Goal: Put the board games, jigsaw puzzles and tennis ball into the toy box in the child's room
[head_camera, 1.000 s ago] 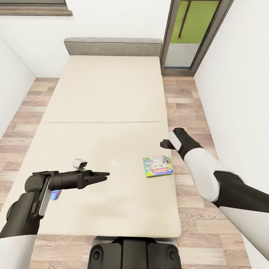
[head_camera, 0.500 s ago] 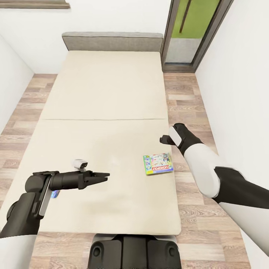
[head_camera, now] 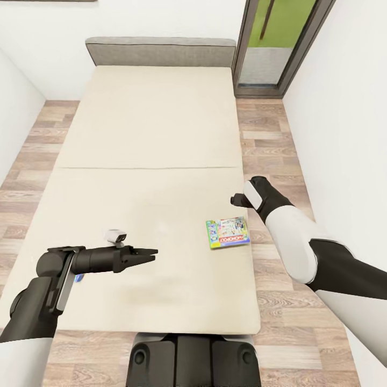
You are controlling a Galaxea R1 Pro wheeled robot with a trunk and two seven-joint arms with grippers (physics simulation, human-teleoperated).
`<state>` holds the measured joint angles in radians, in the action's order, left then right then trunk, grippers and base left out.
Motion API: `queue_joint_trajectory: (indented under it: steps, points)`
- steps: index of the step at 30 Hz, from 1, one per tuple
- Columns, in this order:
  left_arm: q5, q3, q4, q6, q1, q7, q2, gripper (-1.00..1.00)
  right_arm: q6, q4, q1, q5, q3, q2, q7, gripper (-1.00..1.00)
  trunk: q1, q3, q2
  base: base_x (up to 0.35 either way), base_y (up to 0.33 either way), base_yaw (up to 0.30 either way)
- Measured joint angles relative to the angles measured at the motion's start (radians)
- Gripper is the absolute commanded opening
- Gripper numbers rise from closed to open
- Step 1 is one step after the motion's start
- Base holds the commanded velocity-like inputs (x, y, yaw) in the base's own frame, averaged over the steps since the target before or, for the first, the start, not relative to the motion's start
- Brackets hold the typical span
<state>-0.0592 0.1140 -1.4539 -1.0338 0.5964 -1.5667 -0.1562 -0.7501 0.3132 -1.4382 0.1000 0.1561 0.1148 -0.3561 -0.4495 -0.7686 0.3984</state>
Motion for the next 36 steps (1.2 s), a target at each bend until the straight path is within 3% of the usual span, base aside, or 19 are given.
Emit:
queue_joint_trajectory:
  steps: [17, 36]
  points:
    - [-0.001, 0.002, 0.002, 0.000, -0.001, 0.000, -0.001, 1.00, 0.000, 0.001, -0.002, -0.001, 0.000, 0.003, 0.000, 1.00, 0.000, -0.028, 0.000, 0.000, 0.000, 0.000]
    - [0.000, -0.001, 0.002, 0.000, -0.001, 0.000, 0.001, 1.00, -0.002, 0.000, -0.051, -0.002, 0.000, 0.002, 0.000, 1.00, 0.000, -0.059, 0.000, 0.000, 0.000, 0.000]
